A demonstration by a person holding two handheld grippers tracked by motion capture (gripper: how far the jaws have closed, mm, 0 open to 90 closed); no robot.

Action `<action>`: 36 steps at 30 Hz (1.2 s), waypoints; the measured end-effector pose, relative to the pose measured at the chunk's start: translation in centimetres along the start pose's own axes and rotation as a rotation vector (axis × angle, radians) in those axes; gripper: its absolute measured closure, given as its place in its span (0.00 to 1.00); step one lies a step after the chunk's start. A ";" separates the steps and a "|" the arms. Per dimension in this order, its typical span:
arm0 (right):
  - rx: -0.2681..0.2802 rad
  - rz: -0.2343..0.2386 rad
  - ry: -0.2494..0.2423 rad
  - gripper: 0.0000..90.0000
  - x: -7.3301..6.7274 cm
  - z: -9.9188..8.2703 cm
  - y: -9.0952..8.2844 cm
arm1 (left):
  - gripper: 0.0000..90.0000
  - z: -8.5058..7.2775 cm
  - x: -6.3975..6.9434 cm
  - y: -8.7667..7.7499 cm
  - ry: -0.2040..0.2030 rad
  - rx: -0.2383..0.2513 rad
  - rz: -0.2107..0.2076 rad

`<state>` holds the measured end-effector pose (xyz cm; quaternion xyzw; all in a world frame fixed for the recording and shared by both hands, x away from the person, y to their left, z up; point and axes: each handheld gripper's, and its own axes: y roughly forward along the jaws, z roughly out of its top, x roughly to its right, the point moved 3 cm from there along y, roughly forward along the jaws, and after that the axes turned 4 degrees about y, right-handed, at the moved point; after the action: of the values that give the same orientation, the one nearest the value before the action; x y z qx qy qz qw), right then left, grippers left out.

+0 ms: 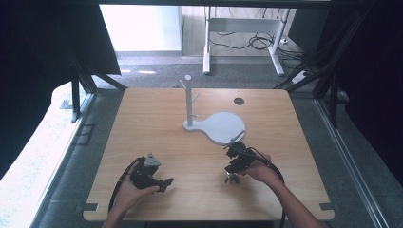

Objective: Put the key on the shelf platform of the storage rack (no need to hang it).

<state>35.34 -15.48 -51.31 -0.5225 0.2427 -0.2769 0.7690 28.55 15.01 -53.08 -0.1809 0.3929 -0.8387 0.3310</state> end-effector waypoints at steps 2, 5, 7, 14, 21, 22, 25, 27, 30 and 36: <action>-0.006 0.000 0.006 0.73 0.1 0.1 0.1 | 0.23 0.0 0.0 0.0 0.000 0.000 -0.001; -0.012 0.006 0.015 0.74 0.2 0.2 0.3 | 0.23 0.0 0.0 0.0 0.000 -0.002 0.000; -0.016 0.008 0.025 0.75 0.4 0.2 0.4 | 0.23 0.0 0.0 0.0 0.001 -0.003 0.000; -0.032 0.005 0.051 0.77 1.1 0.3 0.7 | 0.23 -0.1 0.0 0.2 0.002 -0.005 -0.001; -0.040 0.009 0.061 0.78 1.4 0.4 1.1 | 0.23 0.0 0.0 0.2 0.003 -0.006 -0.003; -0.041 0.009 0.057 0.78 1.5 0.4 1.2 | 0.23 -0.1 0.0 0.2 0.002 -0.005 -0.002; -0.046 0.014 0.060 0.80 1.4 0.4 1.3 | 0.23 -0.1 0.0 0.2 0.003 -0.008 -0.003; -0.051 0.025 0.062 0.80 1.4 0.4 1.3 | 0.23 -0.1 0.0 0.2 0.004 -0.010 -0.004; -0.056 0.044 0.066 0.81 1.1 0.4 1.4 | 0.23 -0.1 0.0 0.2 0.004 -0.009 -0.004; -0.057 0.052 0.050 0.88 0.9 0.4 1.6 | 0.23 -0.2 -0.2 0.3 -0.001 -0.014 -0.002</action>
<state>36.54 -15.34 -52.70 -0.5306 0.2830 -0.2629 0.7545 28.69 15.12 -53.40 -0.1841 0.3982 -0.8362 0.3292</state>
